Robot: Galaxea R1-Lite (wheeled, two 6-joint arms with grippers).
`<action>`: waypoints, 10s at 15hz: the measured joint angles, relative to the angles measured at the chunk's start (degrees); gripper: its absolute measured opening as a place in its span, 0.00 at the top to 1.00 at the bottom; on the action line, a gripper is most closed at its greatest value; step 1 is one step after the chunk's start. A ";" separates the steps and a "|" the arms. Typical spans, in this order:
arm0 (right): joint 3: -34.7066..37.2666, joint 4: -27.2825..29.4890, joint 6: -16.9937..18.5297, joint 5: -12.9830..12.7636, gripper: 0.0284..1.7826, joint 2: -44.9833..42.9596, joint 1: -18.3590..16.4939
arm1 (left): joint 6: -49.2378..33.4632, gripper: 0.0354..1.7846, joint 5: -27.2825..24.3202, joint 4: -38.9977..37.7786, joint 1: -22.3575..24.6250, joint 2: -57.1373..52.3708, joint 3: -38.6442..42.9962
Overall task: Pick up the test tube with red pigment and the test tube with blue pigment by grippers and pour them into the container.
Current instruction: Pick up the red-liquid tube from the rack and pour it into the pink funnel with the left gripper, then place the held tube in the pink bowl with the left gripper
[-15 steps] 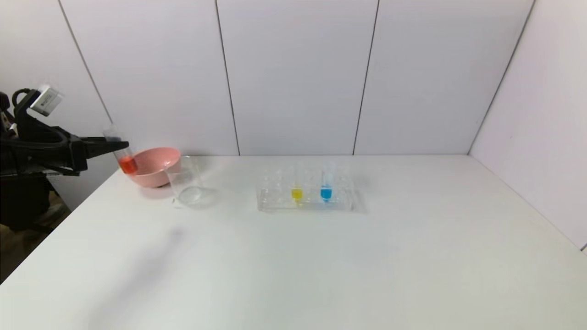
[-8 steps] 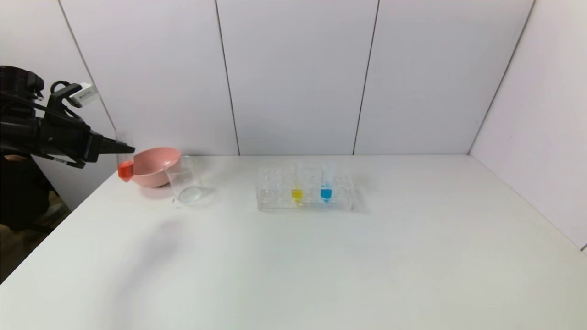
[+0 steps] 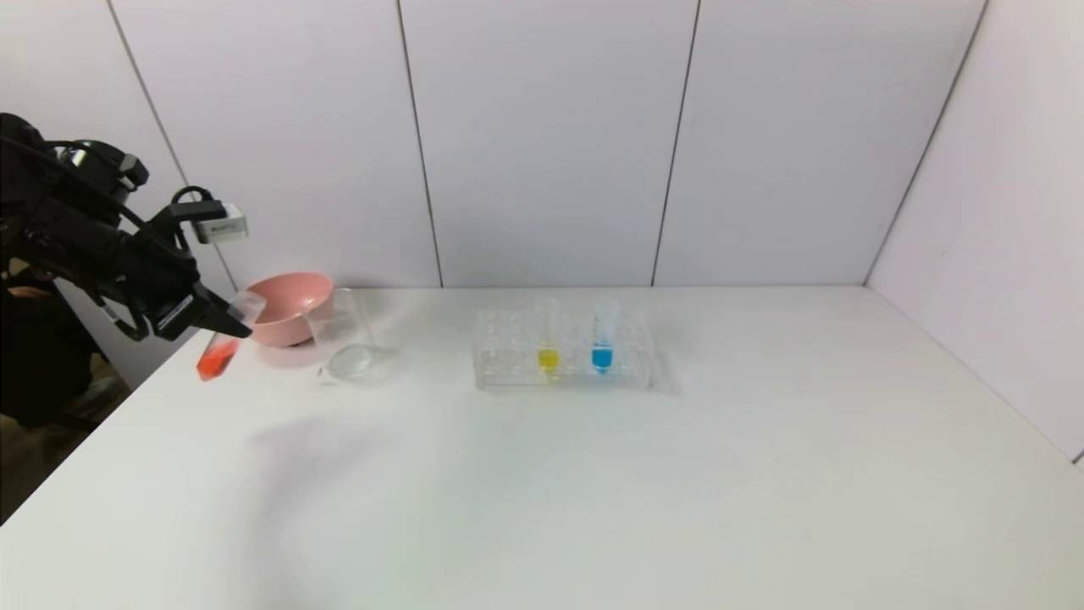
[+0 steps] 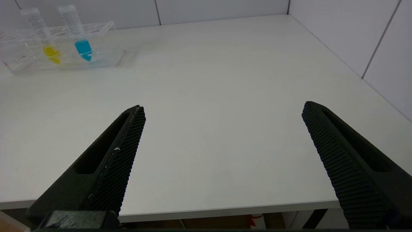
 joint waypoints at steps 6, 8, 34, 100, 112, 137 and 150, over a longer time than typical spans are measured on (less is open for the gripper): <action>0.00 0.00 0.00 -0.01 0.00 0.00 0.00 | 1.51 0.78 9.55 -9.01 -5.84 2.29 -0.82; 0.00 0.00 0.00 0.00 0.00 0.00 0.00 | 2.51 0.78 12.30 -11.00 -7.03 2.82 -1.15; 0.00 0.00 0.00 0.00 0.00 0.00 0.00 | 5.97 0.78 32.29 -19.57 -15.84 5.49 -1.32; 0.00 0.00 0.00 0.00 0.00 0.00 0.00 | 11.90 0.78 64.50 -16.97 -24.87 6.23 -1.37; 0.00 0.00 0.00 0.00 0.00 0.00 0.00 | -16.37 0.78 18.37 -24.14 -14.01 -1.46 2.90; 0.00 0.00 0.00 0.00 0.00 0.00 0.00 | -58.93 0.78 39.02 -114.57 -9.31 -3.91 55.05; 0.00 0.00 0.00 0.00 0.00 0.00 0.00 | -60.97 0.31 38.91 -114.76 -9.12 2.56 51.36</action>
